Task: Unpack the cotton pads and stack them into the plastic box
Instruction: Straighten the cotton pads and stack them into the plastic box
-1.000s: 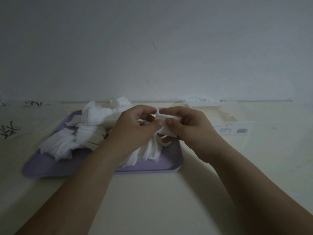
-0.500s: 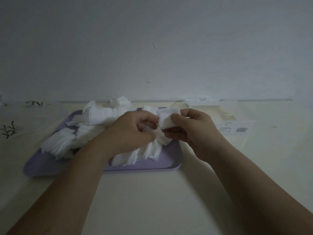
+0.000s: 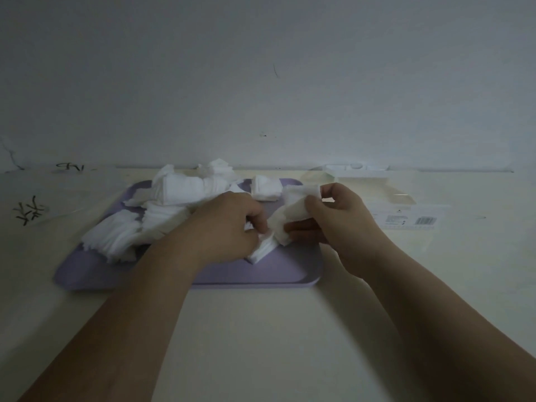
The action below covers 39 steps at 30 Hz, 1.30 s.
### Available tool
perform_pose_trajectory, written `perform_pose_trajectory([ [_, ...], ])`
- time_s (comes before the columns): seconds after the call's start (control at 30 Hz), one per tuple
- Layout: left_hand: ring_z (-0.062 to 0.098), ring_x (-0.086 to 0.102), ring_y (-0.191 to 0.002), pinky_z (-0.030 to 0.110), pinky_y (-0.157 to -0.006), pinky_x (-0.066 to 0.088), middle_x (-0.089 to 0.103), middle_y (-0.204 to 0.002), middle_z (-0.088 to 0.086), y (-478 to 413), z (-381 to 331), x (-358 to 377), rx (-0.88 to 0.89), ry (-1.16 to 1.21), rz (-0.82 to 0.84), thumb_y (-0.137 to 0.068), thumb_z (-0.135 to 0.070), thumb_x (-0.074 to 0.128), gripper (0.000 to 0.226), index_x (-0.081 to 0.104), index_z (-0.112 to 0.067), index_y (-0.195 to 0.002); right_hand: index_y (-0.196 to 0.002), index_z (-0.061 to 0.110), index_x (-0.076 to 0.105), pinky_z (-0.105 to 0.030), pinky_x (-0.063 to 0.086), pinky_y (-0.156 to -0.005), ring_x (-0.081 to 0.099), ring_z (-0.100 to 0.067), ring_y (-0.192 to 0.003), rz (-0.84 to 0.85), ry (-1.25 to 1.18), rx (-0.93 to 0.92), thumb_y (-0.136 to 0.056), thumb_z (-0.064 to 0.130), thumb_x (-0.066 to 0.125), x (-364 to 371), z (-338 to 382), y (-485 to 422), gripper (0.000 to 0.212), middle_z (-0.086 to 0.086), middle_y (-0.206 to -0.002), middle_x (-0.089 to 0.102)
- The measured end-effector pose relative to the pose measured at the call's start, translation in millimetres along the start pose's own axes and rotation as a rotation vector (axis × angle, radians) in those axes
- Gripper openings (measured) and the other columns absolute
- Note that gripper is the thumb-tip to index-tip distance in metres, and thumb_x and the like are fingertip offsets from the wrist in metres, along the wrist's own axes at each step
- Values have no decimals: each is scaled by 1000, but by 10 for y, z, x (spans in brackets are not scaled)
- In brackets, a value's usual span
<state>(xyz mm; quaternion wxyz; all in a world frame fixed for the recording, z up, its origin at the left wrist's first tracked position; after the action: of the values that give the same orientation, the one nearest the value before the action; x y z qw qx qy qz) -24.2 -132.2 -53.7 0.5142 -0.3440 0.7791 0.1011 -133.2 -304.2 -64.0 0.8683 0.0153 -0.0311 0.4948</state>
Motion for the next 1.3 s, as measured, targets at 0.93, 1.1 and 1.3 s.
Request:
perform_pose_trajectory([
  [0.93,12,52,-48,23,-45,39,62,-61,5,80,-287,-329,-111,837,-308,-105,-19,60,21,69,-12,-87,-117,-2,65,-42,65,-83,79,-34,-91,-35,-193,-65,-105,5,58,-3,-42,-22,15,-22,-101,79],
  [1.1,17,62,-62,25,-45,42,71,-77,8,53,-287,-164,-23,795,-115,-106,-14,59,16,74,-19,-104,-116,-2,73,-33,63,-78,76,-41,-102,110,-205,-64,-103,7,64,23,2,26,19,-25,-107,78],
  [1.3,18,74,-88,38,-87,61,79,-93,5,27,-218,-126,-48,768,-141,-90,-6,78,18,76,-23,-97,-116,0,77,-48,61,-97,74,-40,-111,267,-137,-66,-96,13,70,-29,43,27,25,-25,-112,77],
])
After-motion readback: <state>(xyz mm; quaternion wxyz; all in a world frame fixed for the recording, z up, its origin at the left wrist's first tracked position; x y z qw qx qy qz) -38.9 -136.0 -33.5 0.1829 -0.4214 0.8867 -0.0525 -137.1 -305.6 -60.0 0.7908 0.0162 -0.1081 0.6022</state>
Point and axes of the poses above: each hand's wrist, its own y-axis away from the middle knuckle, its own x-axis out of the palm, z = x × y, the point moved 2 cm from there along -y, towards the middle knuckle
